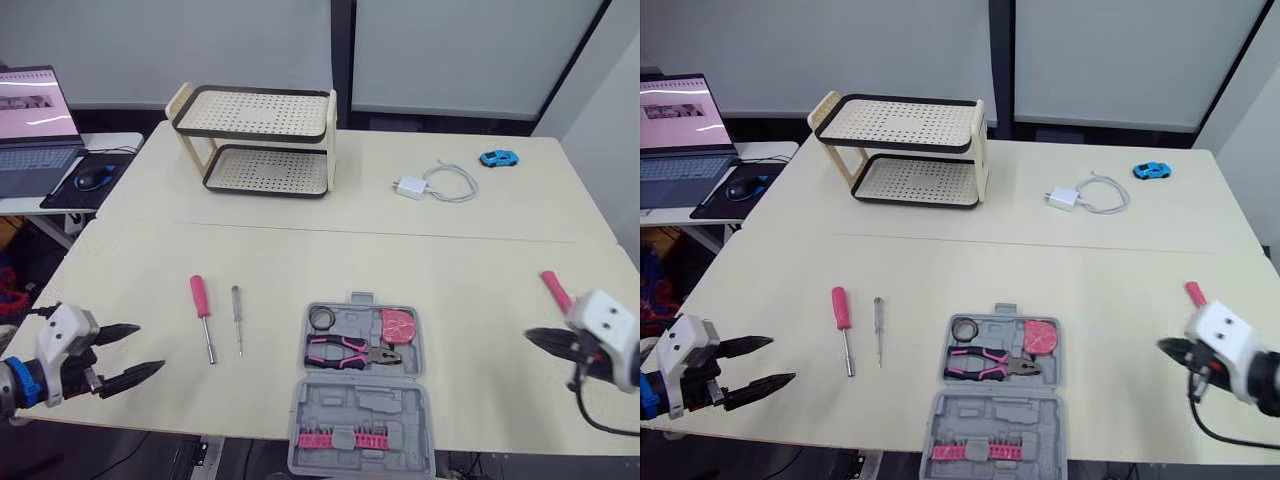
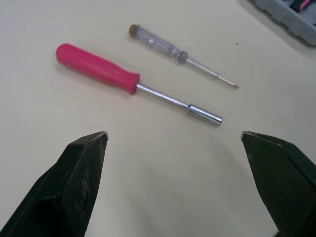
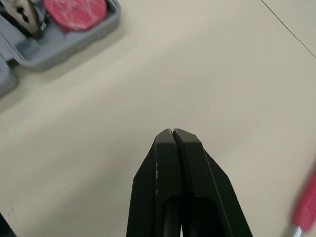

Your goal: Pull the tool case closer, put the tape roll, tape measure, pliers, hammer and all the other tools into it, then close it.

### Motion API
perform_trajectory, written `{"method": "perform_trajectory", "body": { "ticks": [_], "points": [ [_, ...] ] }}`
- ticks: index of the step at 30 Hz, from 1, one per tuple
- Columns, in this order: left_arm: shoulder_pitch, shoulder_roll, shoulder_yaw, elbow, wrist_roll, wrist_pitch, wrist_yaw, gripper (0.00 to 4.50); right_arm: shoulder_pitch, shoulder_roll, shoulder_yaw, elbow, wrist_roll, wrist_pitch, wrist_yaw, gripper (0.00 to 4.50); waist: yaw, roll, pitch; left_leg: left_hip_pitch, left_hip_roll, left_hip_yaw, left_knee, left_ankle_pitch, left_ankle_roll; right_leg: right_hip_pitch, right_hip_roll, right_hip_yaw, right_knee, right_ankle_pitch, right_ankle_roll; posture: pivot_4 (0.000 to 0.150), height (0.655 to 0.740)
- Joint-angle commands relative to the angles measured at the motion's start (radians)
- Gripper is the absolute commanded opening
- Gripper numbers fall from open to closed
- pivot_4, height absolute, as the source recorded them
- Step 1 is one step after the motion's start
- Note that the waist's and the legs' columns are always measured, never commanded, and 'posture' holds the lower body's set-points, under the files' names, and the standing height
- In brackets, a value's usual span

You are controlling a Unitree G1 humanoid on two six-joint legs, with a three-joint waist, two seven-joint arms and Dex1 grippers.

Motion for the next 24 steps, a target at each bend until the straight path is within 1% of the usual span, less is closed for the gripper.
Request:
{"method": "perform_trajectory", "body": {
  "ticks": [1,3,5,9,10,12,13,16,19,24],
  "points": [
    [0.031,-0.001,-0.002,-0.065,0.0,0.009,-0.004,4.5,0.061,0.012,-0.07,0.019,-0.03,-0.112,0.023,0.06,0.0,-0.002,-0.001,0.001,0.0,0.001,0.0,0.0,0.0,0.001,0.0,0.001,0.0,0.0,0.0,0.15,0.735],
    [0.053,0.005,-0.052,-0.15,0.013,0.026,-0.01,4.5,0.079,0.019,-0.057,0.023,-0.038,-0.154,0.024,0.06,0.0,-0.002,-0.001,0.004,0.0,0.002,0.0,0.0,0.0,0.004,0.0,0.002,-0.001,0.0,0.0,0.15,0.735],
    [0.058,0.008,-0.092,-0.226,0.023,0.044,0.0,4.5,0.084,0.02,-0.039,0.021,-0.04,-0.183,0.025,0.06,0.001,-0.002,-0.001,0.009,0.001,0.003,0.0,0.0,0.0,0.011,0.0,0.003,-0.003,0.0,0.001,0.15,0.735],
    [0.005,-0.004,-0.19,-0.372,0.002,0.125,0.032,4.5,0.06,0.021,0.031,0.004,-0.022,-0.223,0.026,0.06,0.003,-0.003,-0.002,0.01,0.001,0.002,0.0,0.0,0.0,0.012,0.0,0.003,-0.003,0.0,0.001,0.15,0.735],
    [-0.013,-0.006,-0.226,-0.39,0.011,0.118,0.026,4.32,0.048,0.019,0.07,-0.001,-0.022,-0.234,0.029,0.02,0.003,-0.003,-0.002,0.01,0.001,0.002,0.0,0.0,0.0,0.012,0.0,0.003,-0.003,0.0,0.001,0.15,0.735],
    [-0.049,-0.009,-0.288,-0.424,0.006,0.139,0.013,3.91,0.026,0.008,0.152,-0.005,-0.034,-0.259,0.04,0.0,0.002,-0.003,-0.002,0.01,0.001,0.002,0.0,0.0,0.0,0.011,0.0,0.002,-0.003,0.0,0.001,0.15,0.735],
    [-0.064,-0.01,-0.318,-0.432,0.011,0.14,0.008,3.63,0.011,0.003,0.192,-0.001,-0.044,-0.268,0.041,0.0,0.002,-0.003,-0.002,0.01,0.001,0.002,-0.001,0.0,0.0,0.011,0.0,0.002,-0.003,0.0,0.001,0.15,0.735],
    [-0.101,-0.012,-0.405,-0.431,0.048,0.108,-0.011,2.64,-0.041,-0.008,0.296,0.007,-0.061,-0.262,0.037,0.0,0.002,-0.002,-0.002,0.009,0.0,0.002,-0.001,0.0,0.0,0.011,0.0,0.002,-0.003,0.0,0.001,0.15,0.735],
    [-0.155,-0.026,-0.502,-0.383,0.121,0.038,-0.017,1.66,-0.111,-0.006,0.407,0.017,-0.08,-0.232,0.025,0.0,0.003,-0.002,-0.002,0.009,0.0,0.002,0.0,0.0,0.0,0.011,0.0,0.002,-0.003,0.0,0.001,0.15,0.735],
    [-0.248,-0.089,-0.605,-0.264,0.206,-0.048,0.002,0.07,-0.201,0.005,0.58,0.063,-0.15,-0.234,0.006,0.0,0.008,-0.002,-0.002,0.009,0.0,0.001,0.0,0.0,0.0,0.011,0.0,0.001,-0.003,0.0,0.001,0.15,0.735]
  ]
}}
